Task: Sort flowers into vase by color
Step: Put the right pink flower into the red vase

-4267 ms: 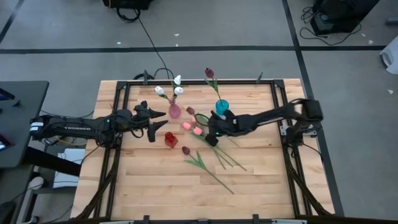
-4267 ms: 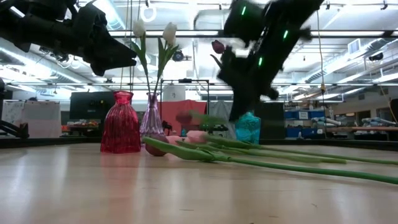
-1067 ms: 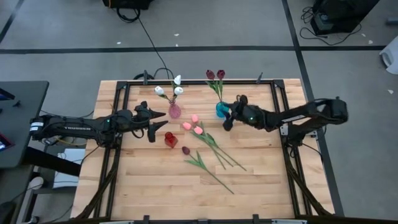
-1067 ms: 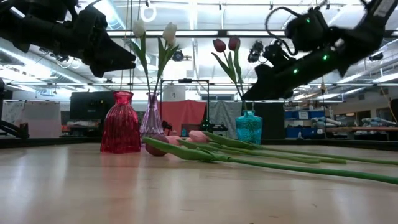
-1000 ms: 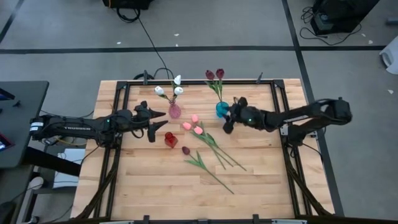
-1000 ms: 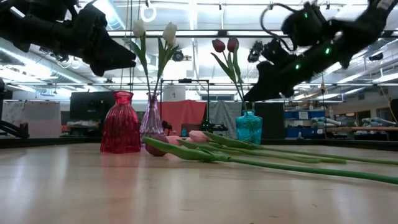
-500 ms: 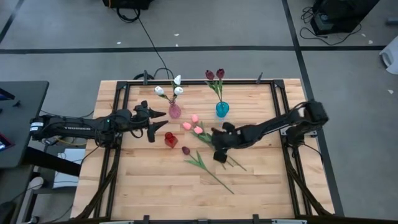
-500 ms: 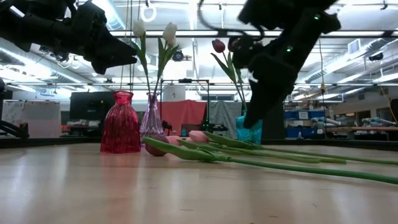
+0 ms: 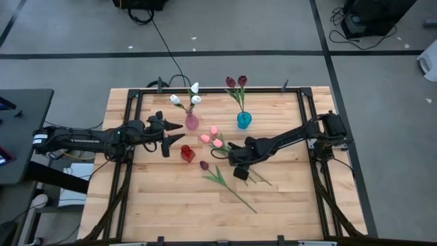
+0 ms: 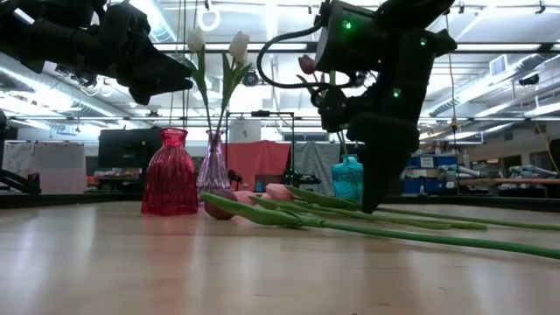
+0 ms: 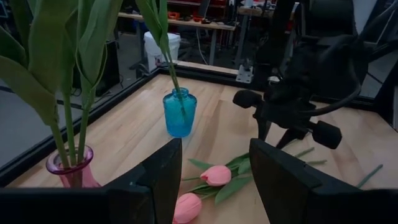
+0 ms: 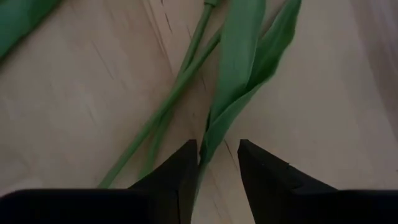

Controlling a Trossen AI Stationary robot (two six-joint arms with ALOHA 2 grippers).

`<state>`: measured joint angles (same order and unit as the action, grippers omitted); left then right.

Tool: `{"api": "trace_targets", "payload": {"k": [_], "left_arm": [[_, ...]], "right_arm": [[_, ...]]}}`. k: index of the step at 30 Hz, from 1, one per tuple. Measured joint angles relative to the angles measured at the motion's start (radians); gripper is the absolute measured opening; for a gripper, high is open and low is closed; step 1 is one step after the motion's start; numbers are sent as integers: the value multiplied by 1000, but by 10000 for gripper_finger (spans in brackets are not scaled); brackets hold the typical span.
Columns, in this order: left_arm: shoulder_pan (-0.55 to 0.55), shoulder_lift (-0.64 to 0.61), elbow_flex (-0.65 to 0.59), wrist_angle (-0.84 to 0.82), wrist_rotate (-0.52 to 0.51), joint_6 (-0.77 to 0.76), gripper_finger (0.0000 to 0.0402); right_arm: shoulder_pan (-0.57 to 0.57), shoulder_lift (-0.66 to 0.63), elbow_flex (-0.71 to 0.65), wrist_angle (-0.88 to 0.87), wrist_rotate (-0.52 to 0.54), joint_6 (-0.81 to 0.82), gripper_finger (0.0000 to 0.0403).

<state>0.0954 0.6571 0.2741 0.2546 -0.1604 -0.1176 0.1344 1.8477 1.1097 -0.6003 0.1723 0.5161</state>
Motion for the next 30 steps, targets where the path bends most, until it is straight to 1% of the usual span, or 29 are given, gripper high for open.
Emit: {"api": "trace_targets", "payload": {"k": [3, 6, 7, 8, 11, 13, 15, 18, 21, 23, 27, 30], "left_arm": [[0, 0, 0, 1, 1, -18, 193], [0, 0, 0, 1, 8, -22, 193], [0, 0, 0, 1, 9, -24, 193], [0, 0, 0, 1, 9, -25, 193], [0, 0, 0, 1, 11, -26, 193], [0, 0, 0, 2, 22, -26, 193], [0, 0, 0, 2, 37, -29, 193], [0, 3, 0, 4, 47, -32, 193], [0, 24, 0, 22, 49, -44, 193], [0, 47, 0, 52, 62, -53, 193], [0, 121, 0, 162, 146, -98, 193], [-12, 203, 0, 292, 212, -125, 193]], "right_arm": [[-7, 0, -1, 1, -9, -1, 93], [-14, 0, -1, 5, -10, 0, 30], [-15, 0, -1, 11, -9, 0, 18], [-16, 0, -1, 17, -5, -1, 13], [-16, -2, -1, 23, 25, -3, 20], [-16, -17, -2, 6, 69, -5, 15], [-15, -52, -2, 2, 123, -15, 8], [-12, -128, -2, 33, 190, -35, 8], [-4, -197, -2, 124, 255, -93, 8], [8, -229, -2, 229, 284, -172, 8], [23, -241, -2, 497, 276, -341, 8], [28, -228, -2, 685, 256, -440, 8]]}}
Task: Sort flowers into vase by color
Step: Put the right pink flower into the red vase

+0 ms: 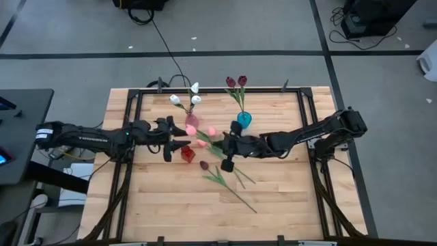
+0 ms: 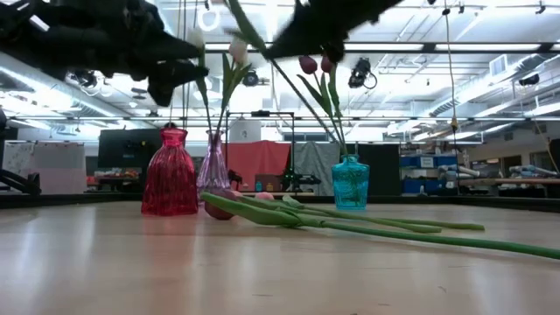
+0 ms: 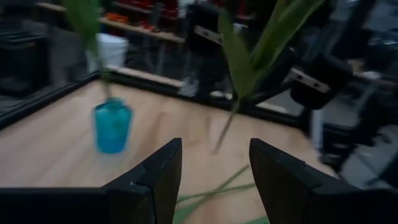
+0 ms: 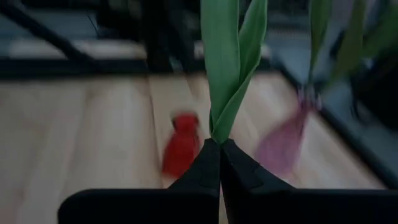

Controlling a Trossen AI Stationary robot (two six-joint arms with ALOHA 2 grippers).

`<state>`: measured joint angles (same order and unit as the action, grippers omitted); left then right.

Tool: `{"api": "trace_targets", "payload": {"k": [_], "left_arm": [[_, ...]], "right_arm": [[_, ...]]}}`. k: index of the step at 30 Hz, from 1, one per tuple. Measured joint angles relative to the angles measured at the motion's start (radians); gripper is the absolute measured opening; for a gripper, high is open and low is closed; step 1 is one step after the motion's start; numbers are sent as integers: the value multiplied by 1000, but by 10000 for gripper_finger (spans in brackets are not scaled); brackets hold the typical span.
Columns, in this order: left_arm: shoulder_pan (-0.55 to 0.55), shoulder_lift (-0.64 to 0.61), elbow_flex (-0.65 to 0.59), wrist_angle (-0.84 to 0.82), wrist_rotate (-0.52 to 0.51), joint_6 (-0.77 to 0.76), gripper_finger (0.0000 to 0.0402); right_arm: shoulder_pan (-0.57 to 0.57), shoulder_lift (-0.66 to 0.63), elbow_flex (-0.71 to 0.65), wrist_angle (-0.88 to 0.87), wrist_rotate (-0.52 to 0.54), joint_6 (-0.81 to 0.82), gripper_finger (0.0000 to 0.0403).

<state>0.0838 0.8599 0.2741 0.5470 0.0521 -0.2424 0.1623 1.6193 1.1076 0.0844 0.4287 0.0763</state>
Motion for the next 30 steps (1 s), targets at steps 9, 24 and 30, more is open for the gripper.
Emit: {"api": "trace_targets", "payload": {"k": [9, 24, 30], "left_arm": [[-65, 235, 27, 277, 32, 73, 193], [-66, 406, 276, 110, 39, 167, 166], [-66, 406, 325, 30, 39, 187, 110]], "right_arm": [[-23, 14, 0, 282, -87, -76, 8], [-34, 15, 0, 295, -116, -80, 8], [-33, 15, 0, 284, -109, -80, 8]]}}
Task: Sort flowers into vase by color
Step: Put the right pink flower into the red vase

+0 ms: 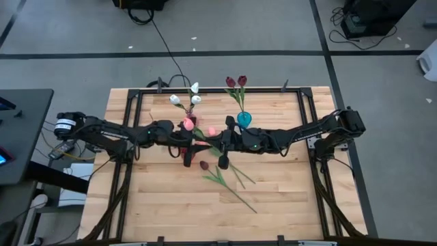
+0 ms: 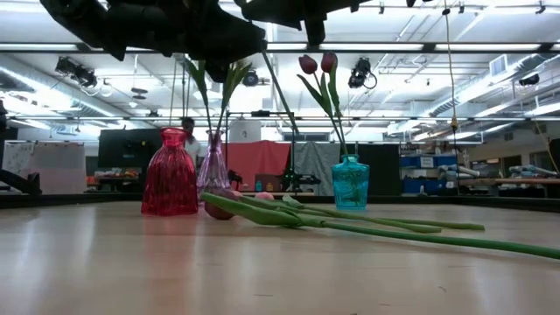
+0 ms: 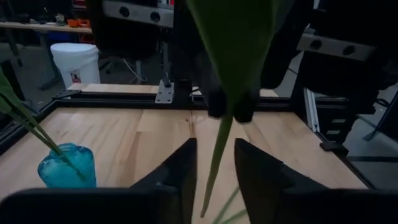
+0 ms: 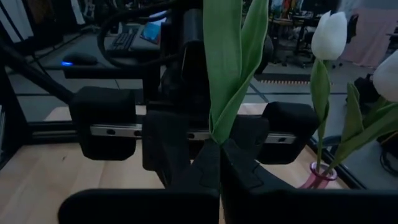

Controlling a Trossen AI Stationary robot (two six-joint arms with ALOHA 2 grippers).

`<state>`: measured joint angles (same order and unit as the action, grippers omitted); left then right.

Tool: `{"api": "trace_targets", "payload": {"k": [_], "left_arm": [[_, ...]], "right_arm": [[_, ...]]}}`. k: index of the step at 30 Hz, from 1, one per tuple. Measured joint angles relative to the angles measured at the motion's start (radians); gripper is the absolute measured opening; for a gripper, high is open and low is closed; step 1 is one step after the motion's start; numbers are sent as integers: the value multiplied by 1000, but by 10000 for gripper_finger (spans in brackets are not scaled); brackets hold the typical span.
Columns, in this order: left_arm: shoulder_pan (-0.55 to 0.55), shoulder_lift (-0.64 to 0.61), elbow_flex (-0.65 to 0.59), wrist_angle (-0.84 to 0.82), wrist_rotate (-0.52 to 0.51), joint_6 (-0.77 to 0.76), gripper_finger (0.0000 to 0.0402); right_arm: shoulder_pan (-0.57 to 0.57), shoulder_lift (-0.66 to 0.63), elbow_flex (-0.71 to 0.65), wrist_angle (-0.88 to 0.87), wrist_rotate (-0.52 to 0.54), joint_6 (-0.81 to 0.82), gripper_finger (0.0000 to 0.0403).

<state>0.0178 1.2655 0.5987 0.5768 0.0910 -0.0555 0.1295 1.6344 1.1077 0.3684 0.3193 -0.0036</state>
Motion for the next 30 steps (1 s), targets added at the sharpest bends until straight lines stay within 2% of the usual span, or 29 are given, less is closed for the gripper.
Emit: {"api": "trace_targets", "payload": {"k": [7, 13, 15, 17, 20, 24, 30], "left_arm": [[1, 0, 0, -17, 0, 13, 14], [2, -15, 0, -30, 17, 19, 10], [2, -52, 0, -86, 32, 21, 9], [2, -114, 0, -165, 39, 24, 8], [2, -244, 1, -367, 23, 26, 8], [1, -411, 43, -663, -72, 19, 7], [-8, -554, 130, -878, -103, -32, 6]], "right_arm": [[1, 0, 0, -23, 0, 11, 23], [5, 0, 0, -54, -35, 37, 80], [12, -9, 0, -92, -31, 37, 96], [23, -31, 0, -137, -29, 39, 107], [40, -67, 0, -230, -27, 64, 113], [55, -80, 0, -337, -8, 93, 112], [53, -56, 0, -396, 28, 138, 111]]}}
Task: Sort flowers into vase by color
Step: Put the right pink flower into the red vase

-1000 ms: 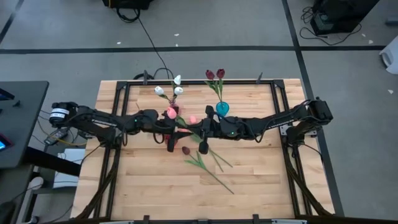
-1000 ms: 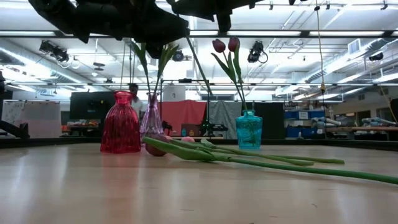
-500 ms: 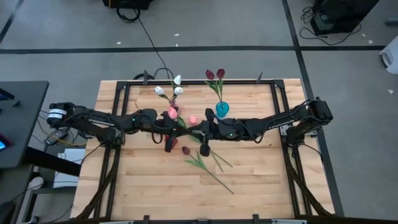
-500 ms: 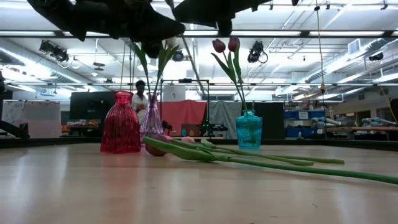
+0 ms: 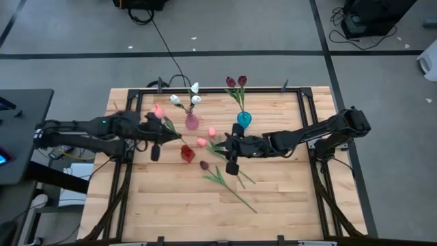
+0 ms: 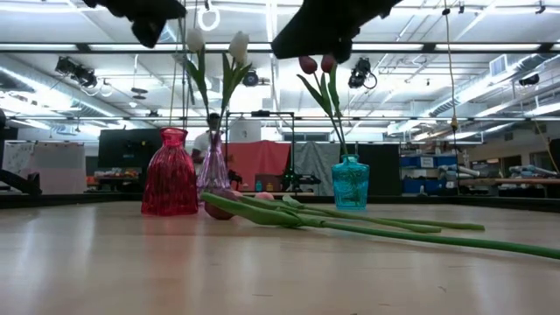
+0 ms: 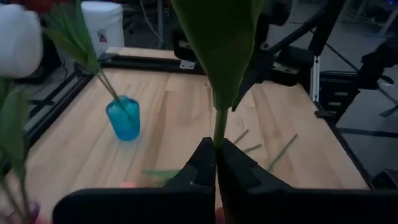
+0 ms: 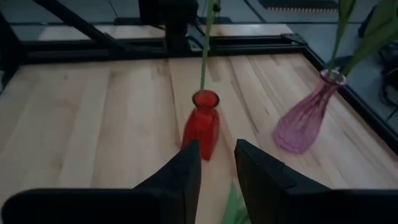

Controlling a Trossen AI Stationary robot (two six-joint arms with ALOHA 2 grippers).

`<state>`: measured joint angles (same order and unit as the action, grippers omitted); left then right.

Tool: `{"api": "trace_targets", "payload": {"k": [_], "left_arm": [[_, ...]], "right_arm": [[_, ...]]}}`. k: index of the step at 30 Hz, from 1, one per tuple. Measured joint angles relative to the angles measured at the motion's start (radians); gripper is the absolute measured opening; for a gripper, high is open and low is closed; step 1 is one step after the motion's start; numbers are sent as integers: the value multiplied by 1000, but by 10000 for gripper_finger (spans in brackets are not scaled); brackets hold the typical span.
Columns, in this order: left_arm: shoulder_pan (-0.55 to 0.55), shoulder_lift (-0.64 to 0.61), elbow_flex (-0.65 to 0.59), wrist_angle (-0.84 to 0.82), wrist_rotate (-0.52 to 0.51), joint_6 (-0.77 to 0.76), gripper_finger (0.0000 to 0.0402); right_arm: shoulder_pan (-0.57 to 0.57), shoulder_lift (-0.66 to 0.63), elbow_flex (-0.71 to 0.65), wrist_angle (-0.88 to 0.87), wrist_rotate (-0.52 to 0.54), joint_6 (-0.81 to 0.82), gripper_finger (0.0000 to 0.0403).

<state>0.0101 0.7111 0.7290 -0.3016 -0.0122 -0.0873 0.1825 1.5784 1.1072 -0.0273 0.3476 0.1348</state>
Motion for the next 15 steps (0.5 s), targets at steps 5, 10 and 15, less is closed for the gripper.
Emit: {"api": "trace_targets", "payload": {"k": [5, 10, 15], "left_arm": [[0, -33, 12, -114, -6, -32, 6], [0, -32, -23, -129, -63, -43, 6], [0, -31, -103, -51, -91, -35, 6]], "right_arm": [[6, 6, 0, 3, 3, 7, 111], [18, 6, 0, 0, 18, 11, 111], [20, 6, 0, -30, 19, 41, 111]]}}
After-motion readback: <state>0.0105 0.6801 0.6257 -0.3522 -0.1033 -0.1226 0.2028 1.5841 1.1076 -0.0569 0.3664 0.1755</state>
